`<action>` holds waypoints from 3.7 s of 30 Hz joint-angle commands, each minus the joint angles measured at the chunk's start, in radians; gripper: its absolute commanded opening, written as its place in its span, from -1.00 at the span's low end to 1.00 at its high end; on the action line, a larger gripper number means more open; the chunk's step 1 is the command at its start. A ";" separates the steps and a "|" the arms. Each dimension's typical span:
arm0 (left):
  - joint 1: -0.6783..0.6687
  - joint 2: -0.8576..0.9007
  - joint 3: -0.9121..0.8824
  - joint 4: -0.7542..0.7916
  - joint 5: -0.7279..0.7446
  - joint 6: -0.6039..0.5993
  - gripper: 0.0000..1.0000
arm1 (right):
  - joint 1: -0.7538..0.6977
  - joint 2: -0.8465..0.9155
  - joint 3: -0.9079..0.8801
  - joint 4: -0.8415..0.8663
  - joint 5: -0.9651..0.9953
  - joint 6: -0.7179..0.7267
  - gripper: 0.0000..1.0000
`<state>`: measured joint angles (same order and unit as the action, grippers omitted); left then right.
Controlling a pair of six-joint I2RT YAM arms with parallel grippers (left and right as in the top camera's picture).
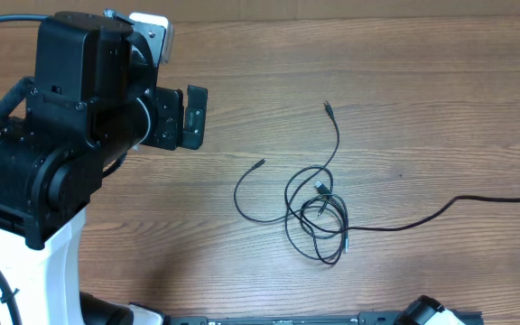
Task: Untangle cables
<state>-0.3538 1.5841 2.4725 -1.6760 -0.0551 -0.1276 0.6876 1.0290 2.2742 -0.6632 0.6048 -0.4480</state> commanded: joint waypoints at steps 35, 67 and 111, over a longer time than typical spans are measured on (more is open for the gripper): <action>-0.275 0.383 -0.084 -0.014 0.865 0.715 1.00 | -0.002 0.046 -0.165 0.011 0.200 -0.051 -0.93; -0.663 0.651 -0.164 0.315 0.651 0.768 0.99 | -0.002 0.046 -0.165 0.014 0.231 -0.053 -0.93; -0.115 0.378 0.431 0.532 0.632 0.097 -0.92 | -0.003 0.046 -0.170 -0.092 0.175 0.085 -0.93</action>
<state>-0.4549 1.9701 2.9017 -1.1446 0.5339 0.0334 0.6876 1.0771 2.1056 -0.7368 0.8154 -0.4309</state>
